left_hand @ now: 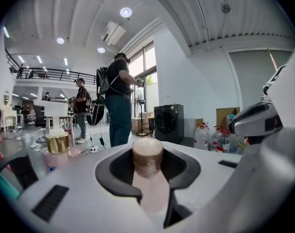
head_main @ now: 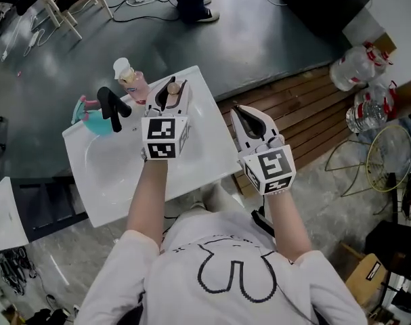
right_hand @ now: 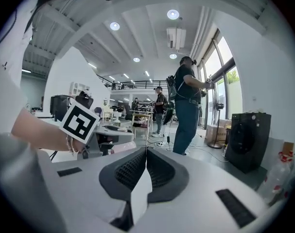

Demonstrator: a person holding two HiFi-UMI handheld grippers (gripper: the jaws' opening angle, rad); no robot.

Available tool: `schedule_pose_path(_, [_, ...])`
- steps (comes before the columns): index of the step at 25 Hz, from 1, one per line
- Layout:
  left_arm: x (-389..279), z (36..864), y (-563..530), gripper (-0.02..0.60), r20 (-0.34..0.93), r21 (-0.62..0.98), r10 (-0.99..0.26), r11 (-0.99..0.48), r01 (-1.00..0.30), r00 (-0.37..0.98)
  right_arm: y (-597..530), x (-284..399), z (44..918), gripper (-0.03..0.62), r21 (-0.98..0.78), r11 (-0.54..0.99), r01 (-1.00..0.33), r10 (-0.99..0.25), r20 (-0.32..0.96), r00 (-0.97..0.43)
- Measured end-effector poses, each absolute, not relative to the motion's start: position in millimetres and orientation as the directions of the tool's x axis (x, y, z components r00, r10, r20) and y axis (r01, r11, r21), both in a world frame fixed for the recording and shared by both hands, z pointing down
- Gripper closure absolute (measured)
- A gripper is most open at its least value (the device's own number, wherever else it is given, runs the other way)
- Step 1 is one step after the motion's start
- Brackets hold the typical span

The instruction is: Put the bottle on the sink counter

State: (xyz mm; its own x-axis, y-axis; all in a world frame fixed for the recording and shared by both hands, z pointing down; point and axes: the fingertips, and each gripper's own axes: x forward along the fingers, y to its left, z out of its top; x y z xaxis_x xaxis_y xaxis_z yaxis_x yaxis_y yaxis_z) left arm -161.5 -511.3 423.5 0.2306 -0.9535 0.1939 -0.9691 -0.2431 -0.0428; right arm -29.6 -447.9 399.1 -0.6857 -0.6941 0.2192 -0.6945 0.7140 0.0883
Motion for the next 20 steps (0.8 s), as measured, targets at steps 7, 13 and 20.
schedule_pose_path(7, [-164,457,-557,0.457,0.254,-0.014,-0.942,-0.231,-0.973,0.220,-485,-27,417,0.565,0.070,0.729,-0.681,-0.672,0.262,-0.693])
schedule_pose_path(13, [-161,489,-585,0.457,0.317,0.002,-0.925,-0.221,-0.975,0.210,-503,-23,433,0.565,0.053,0.736,-0.675,-0.658,0.294,-0.694])
schedule_pose_path(20, [-156,518,-604,0.457,0.375,0.013,-0.905,-0.211,-0.977,0.200,-515,-16,448,0.565,0.029,0.738,-0.674,-0.645,0.322,-0.693])
